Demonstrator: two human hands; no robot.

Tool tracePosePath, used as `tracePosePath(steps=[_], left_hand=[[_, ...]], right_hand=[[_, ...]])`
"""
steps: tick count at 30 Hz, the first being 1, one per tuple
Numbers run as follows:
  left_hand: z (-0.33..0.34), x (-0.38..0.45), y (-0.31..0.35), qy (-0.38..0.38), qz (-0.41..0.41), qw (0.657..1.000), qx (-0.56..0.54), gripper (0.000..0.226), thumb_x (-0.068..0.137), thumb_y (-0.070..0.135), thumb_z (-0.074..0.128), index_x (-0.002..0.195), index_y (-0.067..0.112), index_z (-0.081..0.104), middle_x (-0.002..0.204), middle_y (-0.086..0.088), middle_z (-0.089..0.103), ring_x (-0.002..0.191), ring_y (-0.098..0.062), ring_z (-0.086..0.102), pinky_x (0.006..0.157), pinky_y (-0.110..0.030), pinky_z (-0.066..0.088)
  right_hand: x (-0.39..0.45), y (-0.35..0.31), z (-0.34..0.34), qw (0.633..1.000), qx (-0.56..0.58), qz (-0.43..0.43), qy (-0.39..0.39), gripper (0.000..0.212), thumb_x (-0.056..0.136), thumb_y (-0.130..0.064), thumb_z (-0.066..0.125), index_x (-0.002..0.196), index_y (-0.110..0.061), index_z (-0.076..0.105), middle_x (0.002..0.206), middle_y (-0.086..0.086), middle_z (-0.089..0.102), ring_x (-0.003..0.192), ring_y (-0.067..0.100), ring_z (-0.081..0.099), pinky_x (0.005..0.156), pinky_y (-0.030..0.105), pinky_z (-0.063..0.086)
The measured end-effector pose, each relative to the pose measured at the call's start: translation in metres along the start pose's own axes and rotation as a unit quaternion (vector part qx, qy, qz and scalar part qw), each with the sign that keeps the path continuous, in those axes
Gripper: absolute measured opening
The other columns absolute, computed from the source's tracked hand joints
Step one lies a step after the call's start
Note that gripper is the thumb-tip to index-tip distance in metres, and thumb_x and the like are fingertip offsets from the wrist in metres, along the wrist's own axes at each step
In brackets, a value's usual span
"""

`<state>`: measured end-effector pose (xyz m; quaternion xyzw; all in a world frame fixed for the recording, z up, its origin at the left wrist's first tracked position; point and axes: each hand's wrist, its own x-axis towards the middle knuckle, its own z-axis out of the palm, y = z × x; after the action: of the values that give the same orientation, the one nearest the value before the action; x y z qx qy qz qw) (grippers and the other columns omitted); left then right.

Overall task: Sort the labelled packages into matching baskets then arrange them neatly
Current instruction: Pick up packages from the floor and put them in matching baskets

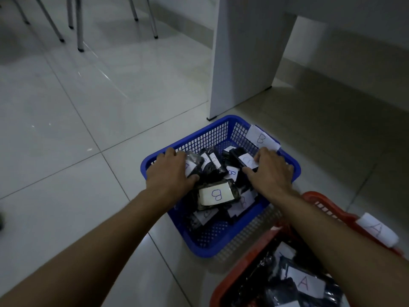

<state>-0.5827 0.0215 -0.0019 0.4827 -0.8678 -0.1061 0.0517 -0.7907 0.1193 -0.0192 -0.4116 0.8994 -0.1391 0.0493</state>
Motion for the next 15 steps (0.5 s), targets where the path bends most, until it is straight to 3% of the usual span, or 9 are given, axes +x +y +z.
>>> tracePosePath(steps=[4,8,15], left_hand=[[0.006,0.008,-0.001,-0.024,-0.044,0.999,-0.014,0.062,0.084,0.055,0.059,0.130,0.016,0.047,0.134,-0.005,0.046,0.121,-0.024,0.045,0.088,-0.040,0.048],[-0.002,0.004,-0.014,-0.022,0.003,0.999,-0.026,0.051,0.088,0.049,0.056,0.130,0.020,0.050,0.133,-0.002,0.047,0.120,-0.020,0.045,0.086,-0.037,0.047],[-0.030,-0.034,-0.057,0.052,-0.002,0.998,-0.040,0.054,0.086,0.050,0.059,0.132,0.025,0.048,0.123,0.004,0.053,0.113,-0.016,0.046,0.075,-0.029,0.042]], right_hand=[[0.004,-0.006,0.015,0.999,0.034,-0.018,-0.025,0.031,0.082,-0.046,0.072,0.093,-0.025,0.052,0.106,0.001,0.058,0.097,0.024,0.057,0.090,0.046,0.047],[0.004,-0.017,0.011,0.998,0.044,-0.042,-0.008,0.025,0.084,-0.044,0.070,0.097,-0.029,0.055,0.112,-0.002,0.058,0.108,0.024,0.051,0.094,0.046,0.042],[-0.023,-0.097,0.002,0.970,0.121,-0.210,0.013,0.021,0.085,-0.040,0.067,0.100,-0.028,0.057,0.107,-0.008,0.055,0.107,0.017,0.045,0.090,0.040,0.038]])
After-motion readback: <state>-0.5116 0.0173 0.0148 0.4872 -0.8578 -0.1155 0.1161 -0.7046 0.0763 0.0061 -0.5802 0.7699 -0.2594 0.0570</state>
